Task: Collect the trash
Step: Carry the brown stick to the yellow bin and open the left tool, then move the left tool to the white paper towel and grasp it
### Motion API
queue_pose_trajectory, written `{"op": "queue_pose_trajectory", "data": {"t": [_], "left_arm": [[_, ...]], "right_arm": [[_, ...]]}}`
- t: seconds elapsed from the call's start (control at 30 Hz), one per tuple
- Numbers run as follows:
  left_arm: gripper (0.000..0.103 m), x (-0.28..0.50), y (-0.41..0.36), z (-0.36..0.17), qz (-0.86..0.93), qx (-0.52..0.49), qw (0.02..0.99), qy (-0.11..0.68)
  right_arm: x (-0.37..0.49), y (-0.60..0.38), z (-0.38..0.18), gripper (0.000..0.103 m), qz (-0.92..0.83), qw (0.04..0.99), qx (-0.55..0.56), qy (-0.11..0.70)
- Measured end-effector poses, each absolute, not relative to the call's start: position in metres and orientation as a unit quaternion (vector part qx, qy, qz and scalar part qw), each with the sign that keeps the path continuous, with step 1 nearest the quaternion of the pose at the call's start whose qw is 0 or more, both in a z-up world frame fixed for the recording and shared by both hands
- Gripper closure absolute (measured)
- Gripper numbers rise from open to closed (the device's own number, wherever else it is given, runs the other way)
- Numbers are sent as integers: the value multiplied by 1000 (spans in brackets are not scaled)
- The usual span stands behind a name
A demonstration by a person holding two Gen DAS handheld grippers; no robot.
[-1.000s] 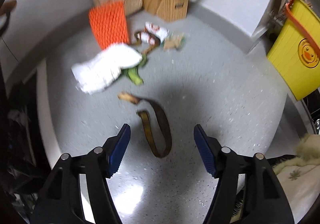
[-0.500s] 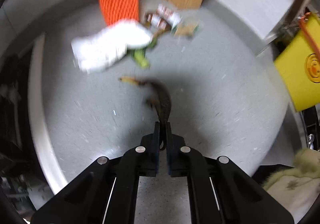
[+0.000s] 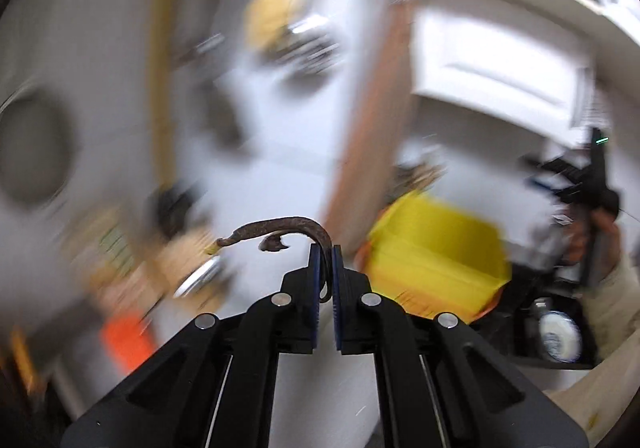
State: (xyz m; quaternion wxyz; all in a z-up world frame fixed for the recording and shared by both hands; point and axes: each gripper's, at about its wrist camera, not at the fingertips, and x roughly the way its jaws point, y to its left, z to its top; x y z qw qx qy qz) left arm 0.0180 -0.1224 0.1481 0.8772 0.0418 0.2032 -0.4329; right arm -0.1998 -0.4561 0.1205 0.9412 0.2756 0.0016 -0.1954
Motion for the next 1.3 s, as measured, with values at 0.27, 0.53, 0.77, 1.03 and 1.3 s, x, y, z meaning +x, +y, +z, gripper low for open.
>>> {"op": "queue_pose_trajectory", "data": {"t": [0.27,0.53,0.77,1.03,1.3], "left_arm": [[96,45,-286,143,-550,98,804,205],[96,41,-362,89,-580,136,761,258],[4,22,-338,77,-556,169,784,219],[4,0,-243,54,-497,122,834,209],[4,46,-76,-68,-145,118,922,338]], "right_arm": [[-231,-456,111,21,-231,933,276,-11],[-263,-462,88,21,-269,915,300,-13],[-267,-467,90,21,-260,916,304,-29],[-243,-452,117,21,-172,948,257,-72],[-217,-401,150,18,-91,982,139,-91]]}}
